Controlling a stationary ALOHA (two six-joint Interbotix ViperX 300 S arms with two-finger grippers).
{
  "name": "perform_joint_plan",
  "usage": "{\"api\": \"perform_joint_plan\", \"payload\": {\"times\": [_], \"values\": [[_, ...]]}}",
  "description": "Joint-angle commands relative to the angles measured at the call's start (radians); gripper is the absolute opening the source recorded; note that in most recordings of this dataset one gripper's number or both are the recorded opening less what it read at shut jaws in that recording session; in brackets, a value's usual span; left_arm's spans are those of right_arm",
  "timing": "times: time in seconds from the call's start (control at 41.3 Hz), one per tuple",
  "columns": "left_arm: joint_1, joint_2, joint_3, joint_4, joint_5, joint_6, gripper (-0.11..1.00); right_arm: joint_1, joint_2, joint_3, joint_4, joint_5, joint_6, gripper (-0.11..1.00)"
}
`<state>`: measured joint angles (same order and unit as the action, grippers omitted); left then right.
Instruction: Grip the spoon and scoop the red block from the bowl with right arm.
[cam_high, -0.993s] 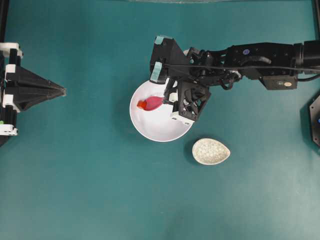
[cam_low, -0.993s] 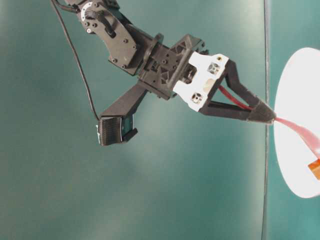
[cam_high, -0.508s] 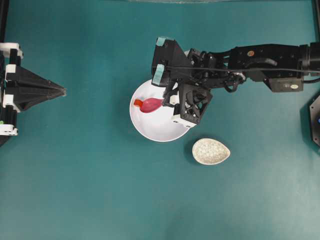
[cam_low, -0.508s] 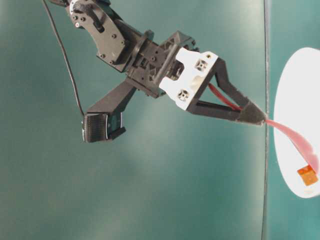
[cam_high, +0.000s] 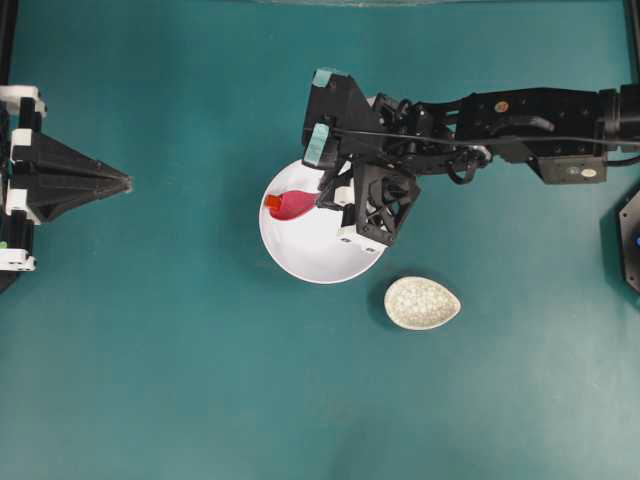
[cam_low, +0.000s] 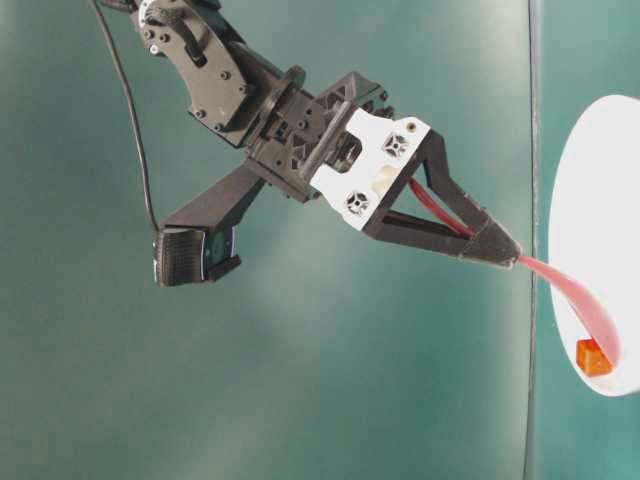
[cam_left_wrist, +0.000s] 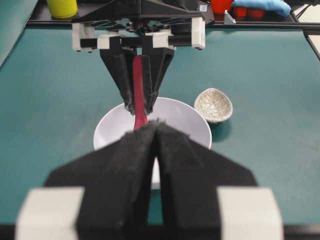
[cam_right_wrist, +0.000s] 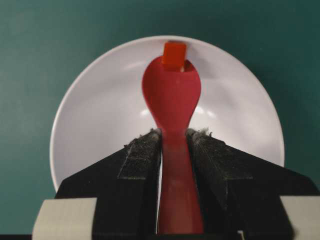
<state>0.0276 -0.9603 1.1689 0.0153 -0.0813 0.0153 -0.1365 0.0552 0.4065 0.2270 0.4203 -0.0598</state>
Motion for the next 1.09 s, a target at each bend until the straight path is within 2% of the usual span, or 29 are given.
{"api": "perform_joint_plan", "payload": {"times": [0.0,0.436,0.872,1.065], "values": [[0.003,0.008,-0.011,0.003,-0.009,0.002,0.0,0.002,-0.037,-0.021,0.002,-0.009,0.0,0.25],[0.003,0.008,-0.011,0.003,-0.009,0.002,0.0,0.002,-0.052,0.003,0.003,-0.031,0.005,0.25],[0.003,0.008,-0.011,0.003,-0.009,0.002,0.0,0.017,-0.103,0.081,0.009,-0.146,0.005,0.25],[0.003,0.008,-0.012,0.003,-0.009,0.0,0.0,0.028,-0.141,0.138,0.009,-0.242,0.005,0.25]]}}
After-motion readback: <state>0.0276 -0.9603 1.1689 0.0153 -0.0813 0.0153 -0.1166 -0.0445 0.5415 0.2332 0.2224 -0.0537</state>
